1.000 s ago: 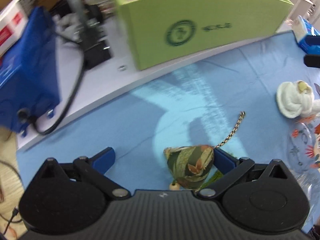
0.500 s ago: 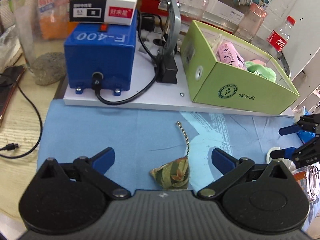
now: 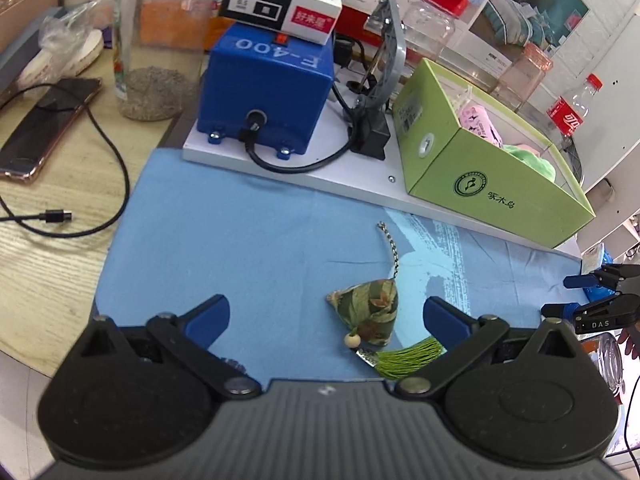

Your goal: Organize soft objects

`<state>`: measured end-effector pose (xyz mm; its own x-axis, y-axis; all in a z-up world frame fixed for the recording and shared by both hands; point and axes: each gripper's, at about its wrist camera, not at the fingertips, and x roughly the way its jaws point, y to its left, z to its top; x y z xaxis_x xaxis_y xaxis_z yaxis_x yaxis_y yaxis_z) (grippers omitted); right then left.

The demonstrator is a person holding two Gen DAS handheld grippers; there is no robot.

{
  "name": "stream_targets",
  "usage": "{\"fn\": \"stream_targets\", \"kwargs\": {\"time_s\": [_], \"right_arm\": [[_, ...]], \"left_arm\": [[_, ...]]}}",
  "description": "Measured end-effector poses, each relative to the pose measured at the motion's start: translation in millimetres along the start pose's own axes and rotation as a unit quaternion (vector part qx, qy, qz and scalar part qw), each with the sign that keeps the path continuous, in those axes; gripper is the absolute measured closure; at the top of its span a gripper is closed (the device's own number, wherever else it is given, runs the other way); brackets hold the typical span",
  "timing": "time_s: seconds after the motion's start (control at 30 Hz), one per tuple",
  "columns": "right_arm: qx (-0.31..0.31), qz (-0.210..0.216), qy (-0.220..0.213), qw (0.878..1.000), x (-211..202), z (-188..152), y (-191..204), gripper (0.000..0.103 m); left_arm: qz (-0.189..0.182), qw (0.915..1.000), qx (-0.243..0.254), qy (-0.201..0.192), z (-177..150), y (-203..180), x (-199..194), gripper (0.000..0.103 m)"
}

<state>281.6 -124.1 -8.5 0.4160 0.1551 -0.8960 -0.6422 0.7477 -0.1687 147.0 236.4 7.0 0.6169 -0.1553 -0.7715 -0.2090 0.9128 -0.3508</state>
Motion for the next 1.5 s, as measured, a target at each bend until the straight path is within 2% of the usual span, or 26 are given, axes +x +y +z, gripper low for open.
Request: {"fn": "stream_targets", "kwargs": {"time_s": [0.07,0.13,0.2,0.3,0.37,0.43,0.5,0.57,0.73,0.87,1.0,1.13,1.23,1.3,1.4,1.5], "right_arm": [[0.009,-0.047,-0.015,0.999,-5.0,-10.0,-3.8,0.040],[0.036,-0.077,-0.054,0.995,-19.0,-26.5,-9.8,0.040],[0.085,-0.053,-0.105,0.989,-38.1,-46.7,-18.5,0.040],[0.170,-0.010,-0.162,0.972,-59.2,-83.2,-28.7,0.040],[0.207,-0.011,-0.182,0.961,-66.1,-103.4,-25.9,0.039],[0.210,-0.002,-0.189,0.959,-69.5,-120.1,-16.6,0.039],[0.192,0.013,-0.188,0.963,-68.2,-131.6,-5.8,0.039],[0.161,0.019,-0.170,0.972,-64.9,-136.0,3.7,0.039],[0.077,0.001,-0.124,0.989,-48.9,-131.5,16.9,0.039],[0.076,0.004,-0.137,0.988,-43.9,-121.2,9.7,0.039],[0.105,0.024,-0.138,0.985,-37.3,-115.0,-10.8,0.039],[0.191,0.000,-0.148,0.970,-38.1,-123.3,-40.4,0.039],[0.216,0.019,-0.175,0.960,-49.0,-133.3,-43.7,0.039],[0.200,0.046,-0.181,0.962,-53.3,-130.6,-37.8,0.039],[0.176,0.054,-0.171,0.968,-47.7,-116.2,-31.2,0.039],[0.137,0.086,-0.123,0.979,-30.9,-102.3,-28.9,0.039]], "left_arm": [[-0.006,0.9999,-0.009,0.000,-6.2,1.7,1.2,0.001],[-0.016,0.9998,-0.012,0.000,-12.1,2.0,3.6,0.001],[-0.020,0.9997,-0.014,0.006,-16.5,0.7,8.1,0.001],[-0.016,0.9998,-0.009,0.010,-19.3,-3.5,12.5,0.001],[-0.009,0.9999,-0.005,0.009,-20.5,-6.7,12.9,0.001],[-0.006,1.0000,0.001,0.008,-21.9,-9.2,11.3,0.001],[-0.005,0.9999,0.010,0.009,-23.4,-11.7,10.2,0.001],[0.002,0.9998,0.018,0.010,-24.4,-14.9,9.7,0.001],[0.006,0.9992,0.038,0.012,-26.6,-21.4,7.5,0.001],[0.018,0.9985,0.048,0.018,-28.0,-23.4,9.6,0.001],[0.027,0.9981,0.051,0.024,-29.7,-21.8,11.6,0.001],[0.029,0.9981,0.047,0.028,-31.0,-18.6,14.1,0.001],[0.028,0.9981,0.046,0.031,-30.3,-18.9,17.3,0.001],[0.026,0.9981,0.045,0.033,-28.9,-20.7,19.5,0.001],[0.022,0.9979,0.052,0.033,-28.7,-27.3,19.6,0.001],[0.018,0.9971,0.067,0.031,-31.7,-30.9,14.7,0.001]]}}
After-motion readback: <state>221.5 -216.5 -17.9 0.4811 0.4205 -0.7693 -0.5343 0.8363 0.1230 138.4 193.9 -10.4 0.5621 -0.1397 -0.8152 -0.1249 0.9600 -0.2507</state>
